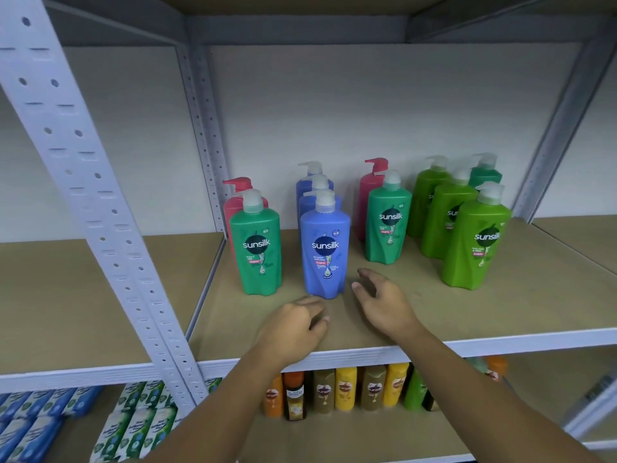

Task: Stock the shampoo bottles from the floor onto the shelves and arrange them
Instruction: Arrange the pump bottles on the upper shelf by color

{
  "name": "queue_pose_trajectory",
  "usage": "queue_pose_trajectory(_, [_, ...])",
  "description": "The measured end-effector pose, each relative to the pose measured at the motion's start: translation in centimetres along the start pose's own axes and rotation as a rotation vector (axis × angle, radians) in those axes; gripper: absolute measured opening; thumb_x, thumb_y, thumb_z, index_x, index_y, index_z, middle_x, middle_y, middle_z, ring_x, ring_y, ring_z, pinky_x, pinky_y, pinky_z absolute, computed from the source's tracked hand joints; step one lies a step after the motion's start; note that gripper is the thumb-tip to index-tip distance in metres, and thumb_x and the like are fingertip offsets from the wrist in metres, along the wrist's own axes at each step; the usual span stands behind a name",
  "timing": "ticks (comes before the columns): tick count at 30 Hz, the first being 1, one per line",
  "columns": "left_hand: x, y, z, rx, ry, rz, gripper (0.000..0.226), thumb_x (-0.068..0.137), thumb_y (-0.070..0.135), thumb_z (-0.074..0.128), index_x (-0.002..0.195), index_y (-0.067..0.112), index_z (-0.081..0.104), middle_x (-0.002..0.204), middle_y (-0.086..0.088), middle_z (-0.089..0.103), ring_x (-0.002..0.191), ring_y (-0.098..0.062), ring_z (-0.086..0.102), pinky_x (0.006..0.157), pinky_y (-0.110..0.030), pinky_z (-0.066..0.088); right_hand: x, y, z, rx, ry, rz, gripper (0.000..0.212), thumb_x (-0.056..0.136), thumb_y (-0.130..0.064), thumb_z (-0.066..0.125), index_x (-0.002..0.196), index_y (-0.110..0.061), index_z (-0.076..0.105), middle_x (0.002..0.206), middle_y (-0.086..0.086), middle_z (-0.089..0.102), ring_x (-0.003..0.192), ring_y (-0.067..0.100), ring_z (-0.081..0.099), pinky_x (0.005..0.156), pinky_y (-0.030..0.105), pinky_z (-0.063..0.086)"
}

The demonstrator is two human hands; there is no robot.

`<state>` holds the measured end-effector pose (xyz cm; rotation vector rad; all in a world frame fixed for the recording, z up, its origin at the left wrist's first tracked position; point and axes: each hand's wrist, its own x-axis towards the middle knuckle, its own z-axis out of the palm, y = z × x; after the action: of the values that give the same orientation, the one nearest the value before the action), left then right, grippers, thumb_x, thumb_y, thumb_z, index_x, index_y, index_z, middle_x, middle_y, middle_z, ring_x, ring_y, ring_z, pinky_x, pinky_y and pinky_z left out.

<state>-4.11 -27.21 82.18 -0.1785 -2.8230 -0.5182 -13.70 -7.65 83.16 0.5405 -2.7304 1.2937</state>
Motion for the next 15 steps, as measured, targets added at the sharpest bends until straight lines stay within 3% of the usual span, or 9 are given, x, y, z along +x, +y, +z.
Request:
queue_pose_trajectory(4, [0.9, 1.8, 0.4, 0.022, -0.045, 0.084, 0.041, 0.097, 0.046, 0.047, 0.121, 0.019, 0.066, 0.129, 0.005, 0.064, 0.119, -0.018, 0.058, 0.095, -0.037, 0.051, 0.2, 1.6, -1.9, 0.031, 0.070, 0.040, 0.052, 0.096, -0.036, 0.062, 0.143, -0.014, 0.052, 0.143, 0.000, 0.056, 0.133, 0.017, 0.051, 0.109, 0.024, 0.035])
queue_pose_trajectory(9, [2.0, 3.9, 1.1, 0.043, -0.001, 0.138, 0.042, 0.099, 0.048, 0.044, 0.124, 0.023, 0.066, 0.127, 0.008, 0.066, 0.111, -0.018, 0.062, 0.091, -0.035, 0.052, 2.2, 3.2, -3.9, 0.033, 0.159, 0.098, 0.068, 0.092, -0.036, 0.068, 0.149, -0.011, 0.040, 0.138, 0.014, 0.058, 0.129, 0.029, 0.053, 0.107, 0.034, 0.041])
queue_pose_trajectory(15, [3.6, 5.3, 2.0, -0.016, -0.079, 0.219, 0.049, 0.101, 0.042, 0.051, 0.142, 0.016, 0.056, 0.151, 0.002, 0.050, 0.142, -0.013, 0.041, 0.114, -0.025, 0.033, 6.0, 4.7, -4.1, 0.113, 0.224, 0.063, 0.085, 0.076, -0.037, 0.081, 0.144, -0.012, 0.036, 0.138, 0.010, 0.055, 0.130, 0.027, 0.050, 0.110, 0.044, 0.041])
